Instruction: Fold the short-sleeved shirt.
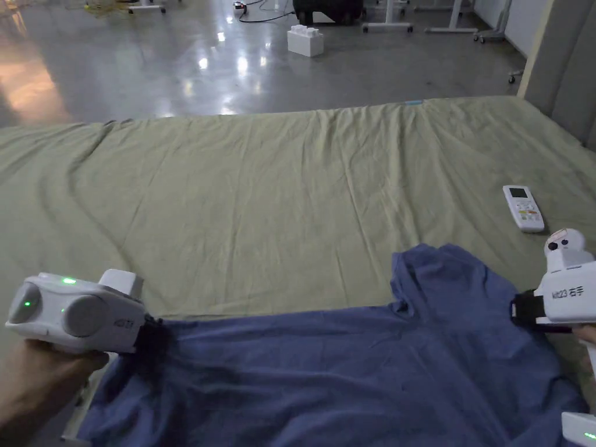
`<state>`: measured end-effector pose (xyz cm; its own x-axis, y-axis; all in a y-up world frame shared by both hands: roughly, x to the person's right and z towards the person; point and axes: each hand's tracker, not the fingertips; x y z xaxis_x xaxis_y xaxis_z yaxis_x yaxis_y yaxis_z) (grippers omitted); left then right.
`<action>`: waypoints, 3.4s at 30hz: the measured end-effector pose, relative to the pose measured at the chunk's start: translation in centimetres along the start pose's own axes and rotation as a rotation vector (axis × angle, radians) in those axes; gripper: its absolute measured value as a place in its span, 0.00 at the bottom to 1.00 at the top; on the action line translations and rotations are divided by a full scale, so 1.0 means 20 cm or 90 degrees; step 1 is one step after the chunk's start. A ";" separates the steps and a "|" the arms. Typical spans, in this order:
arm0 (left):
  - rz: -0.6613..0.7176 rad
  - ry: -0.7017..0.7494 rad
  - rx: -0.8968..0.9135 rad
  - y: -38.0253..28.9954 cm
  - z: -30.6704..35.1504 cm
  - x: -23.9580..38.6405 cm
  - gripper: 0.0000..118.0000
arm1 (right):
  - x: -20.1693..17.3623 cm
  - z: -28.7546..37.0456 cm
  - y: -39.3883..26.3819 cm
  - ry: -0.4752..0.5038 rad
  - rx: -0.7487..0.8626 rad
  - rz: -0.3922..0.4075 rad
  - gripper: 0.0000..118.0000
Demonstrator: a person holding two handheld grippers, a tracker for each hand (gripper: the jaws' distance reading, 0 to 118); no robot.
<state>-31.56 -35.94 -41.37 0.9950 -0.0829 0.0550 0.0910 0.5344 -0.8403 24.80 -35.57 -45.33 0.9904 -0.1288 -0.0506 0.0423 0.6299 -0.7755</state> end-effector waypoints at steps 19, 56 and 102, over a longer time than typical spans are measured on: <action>0.142 -0.199 0.065 -1.18 0.95 -0.16 0.11 | 0.11 1.02 -0.89 0.069 0.088 0.055 0.03; 0.023 0.091 0.550 -1.10 1.97 0.50 0.54 | -0.74 1.74 -0.92 0.143 0.426 0.198 0.37; 0.744 -0.415 0.078 -1.34 0.47 -0.29 0.65 | -0.75 1.62 -1.19 0.098 0.204 0.227 0.00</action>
<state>-39.39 -41.89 -13.99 0.3267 0.8640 -0.3830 -0.8495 0.0909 -0.5197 13.10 -23.90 -5.68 0.9206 0.0412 -0.3883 -0.2332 0.8556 -0.4621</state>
